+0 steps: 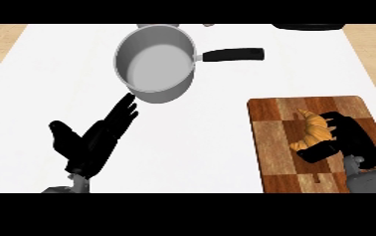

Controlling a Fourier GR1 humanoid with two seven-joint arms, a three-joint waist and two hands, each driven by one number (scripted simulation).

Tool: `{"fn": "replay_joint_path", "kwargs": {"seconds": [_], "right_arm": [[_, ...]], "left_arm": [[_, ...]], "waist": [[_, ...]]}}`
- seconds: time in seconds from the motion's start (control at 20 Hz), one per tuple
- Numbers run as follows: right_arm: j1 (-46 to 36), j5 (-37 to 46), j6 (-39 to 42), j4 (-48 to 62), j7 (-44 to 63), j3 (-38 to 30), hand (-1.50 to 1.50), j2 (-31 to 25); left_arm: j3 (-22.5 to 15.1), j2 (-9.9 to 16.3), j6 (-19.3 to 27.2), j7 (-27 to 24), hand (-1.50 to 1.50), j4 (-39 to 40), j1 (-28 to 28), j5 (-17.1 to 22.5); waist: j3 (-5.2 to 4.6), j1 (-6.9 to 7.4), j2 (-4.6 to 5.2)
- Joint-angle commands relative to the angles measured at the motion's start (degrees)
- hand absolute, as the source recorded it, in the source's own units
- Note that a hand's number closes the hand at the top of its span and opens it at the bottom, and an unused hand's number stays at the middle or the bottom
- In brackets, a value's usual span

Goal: Pick the croissant from the cutting board and place it in the pot

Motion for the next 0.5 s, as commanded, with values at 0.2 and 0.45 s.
{"fn": "replay_joint_path", "kwargs": {"seconds": [0.2, 0.45], "right_arm": [[-6.4, 4.7, 13.9, -9.1, -12.1, 19.1, 1.5, 2.2], [-2.4, 11.4, 13.1, -18.1, -9.8, 19.3, 1.5, 1.9]], "left_arm": [[-1.2, -2.2, 1.5, 0.5, 0.0, 1.3, -2.6, -1.3], [-0.3, -0.7, 0.4, 1.0, 0.0, -2.8, 2.7, -1.3]], "waist": [[0.36, 0.67, 0.3], [0.38, -0.58, 0.03]]}}
